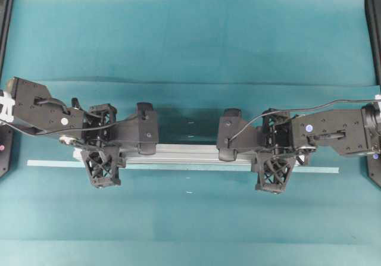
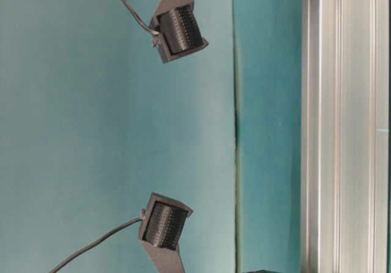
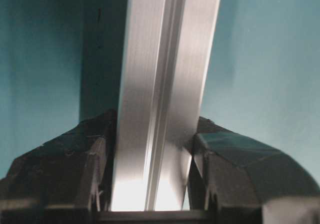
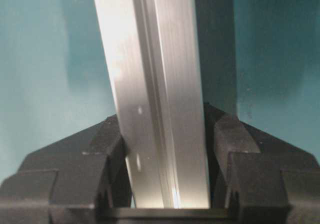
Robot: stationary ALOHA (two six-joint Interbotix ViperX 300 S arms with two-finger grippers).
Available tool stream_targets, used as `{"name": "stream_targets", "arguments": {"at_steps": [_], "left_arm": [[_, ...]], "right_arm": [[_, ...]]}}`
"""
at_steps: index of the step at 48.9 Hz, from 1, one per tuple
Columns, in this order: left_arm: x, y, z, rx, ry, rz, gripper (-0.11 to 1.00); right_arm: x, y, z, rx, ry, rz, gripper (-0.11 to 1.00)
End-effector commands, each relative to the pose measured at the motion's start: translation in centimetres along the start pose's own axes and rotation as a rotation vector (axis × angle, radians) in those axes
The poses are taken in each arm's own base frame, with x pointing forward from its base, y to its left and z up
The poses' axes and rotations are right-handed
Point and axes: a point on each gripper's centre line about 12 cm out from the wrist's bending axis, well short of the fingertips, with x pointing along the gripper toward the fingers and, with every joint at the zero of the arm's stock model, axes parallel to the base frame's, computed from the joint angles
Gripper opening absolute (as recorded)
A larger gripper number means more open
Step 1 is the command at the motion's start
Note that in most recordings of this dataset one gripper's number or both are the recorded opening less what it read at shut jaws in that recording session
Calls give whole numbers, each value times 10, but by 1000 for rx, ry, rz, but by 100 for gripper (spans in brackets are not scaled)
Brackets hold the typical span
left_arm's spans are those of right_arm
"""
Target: Lift the metal rail with both hands and move it towards you.
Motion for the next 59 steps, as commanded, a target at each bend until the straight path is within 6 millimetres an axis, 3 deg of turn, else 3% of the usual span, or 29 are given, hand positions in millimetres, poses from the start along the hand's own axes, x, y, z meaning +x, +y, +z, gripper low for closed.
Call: {"name": "stream_targets", "arguments": {"at_steps": [1,59], "left_arm": [[-3,12,5,-85,-20,5,29],[-2,6,7,-65,-71,-10,29]], "right_arm": [[0,5,0,34,-8,13,37],[3,-5,2,60,-42,8,38]]}}
